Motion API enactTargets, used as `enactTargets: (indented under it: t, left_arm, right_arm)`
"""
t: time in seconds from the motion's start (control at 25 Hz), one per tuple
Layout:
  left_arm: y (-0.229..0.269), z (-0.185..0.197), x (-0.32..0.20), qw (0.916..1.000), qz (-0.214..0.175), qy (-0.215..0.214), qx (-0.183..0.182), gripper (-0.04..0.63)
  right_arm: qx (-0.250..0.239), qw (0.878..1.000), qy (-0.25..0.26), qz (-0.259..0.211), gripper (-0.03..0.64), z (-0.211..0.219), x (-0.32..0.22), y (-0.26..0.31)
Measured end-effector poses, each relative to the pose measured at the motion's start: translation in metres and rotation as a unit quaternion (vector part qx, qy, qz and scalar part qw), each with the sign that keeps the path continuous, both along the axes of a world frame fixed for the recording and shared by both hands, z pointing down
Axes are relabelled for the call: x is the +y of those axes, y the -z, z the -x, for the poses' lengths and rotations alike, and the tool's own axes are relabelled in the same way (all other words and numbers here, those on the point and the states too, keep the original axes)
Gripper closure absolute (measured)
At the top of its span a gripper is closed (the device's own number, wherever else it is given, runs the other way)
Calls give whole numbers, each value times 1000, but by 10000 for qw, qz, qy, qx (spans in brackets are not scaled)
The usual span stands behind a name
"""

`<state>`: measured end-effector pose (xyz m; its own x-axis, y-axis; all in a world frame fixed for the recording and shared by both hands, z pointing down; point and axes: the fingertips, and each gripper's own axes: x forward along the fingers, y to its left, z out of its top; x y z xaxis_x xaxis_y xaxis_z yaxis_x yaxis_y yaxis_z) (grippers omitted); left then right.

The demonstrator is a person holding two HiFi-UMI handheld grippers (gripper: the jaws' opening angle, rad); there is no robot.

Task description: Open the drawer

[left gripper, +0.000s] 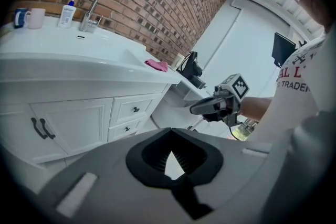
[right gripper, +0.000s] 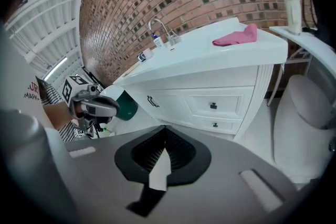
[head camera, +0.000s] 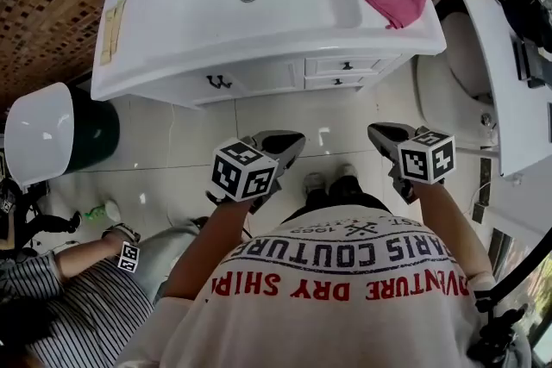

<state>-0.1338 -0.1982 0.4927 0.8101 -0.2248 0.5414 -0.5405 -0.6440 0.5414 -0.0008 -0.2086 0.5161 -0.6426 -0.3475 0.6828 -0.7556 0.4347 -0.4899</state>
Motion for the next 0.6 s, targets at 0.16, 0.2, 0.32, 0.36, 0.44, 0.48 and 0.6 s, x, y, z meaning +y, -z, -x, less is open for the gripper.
enactTargets:
  t: [0.16, 0.2, 0.32, 0.36, 0.44, 0.48, 0.6]
  left_arm:
    - [-14, 5, 1, 9999, 161, 7, 27, 598]
    - [-18, 7, 0, 9998, 203, 42, 28, 598]
    - [-26, 8, -6, 9995, 249, 167, 116, 598]
    - [-29, 9, -8, 9994, 257, 210, 132, 598]
    - [-36, 15, -10, 9992, 257, 291, 100, 598]
    - [-40, 18, -12, 9991, 249, 328, 64, 598]
    - [-55, 27, -11, 9987, 261, 433, -46, 598]
  right_arm:
    - [-54, 9997, -251, -4, 564, -3, -34, -34]
    - [-60, 9993, -382, 4, 536, -5, -45, -43]
    - [145, 9966, -800, -99, 438, -15, -81, -73]
    - [301, 9956, -877, -154, 417, -18, -91, -84]
    - [594, 9935, -938, -234, 408, -19, -110, -109]
    - [717, 9927, -936, -250, 410, -18, -119, -122]
    - [1086, 9896, -911, -229, 410, -13, -141, -164]
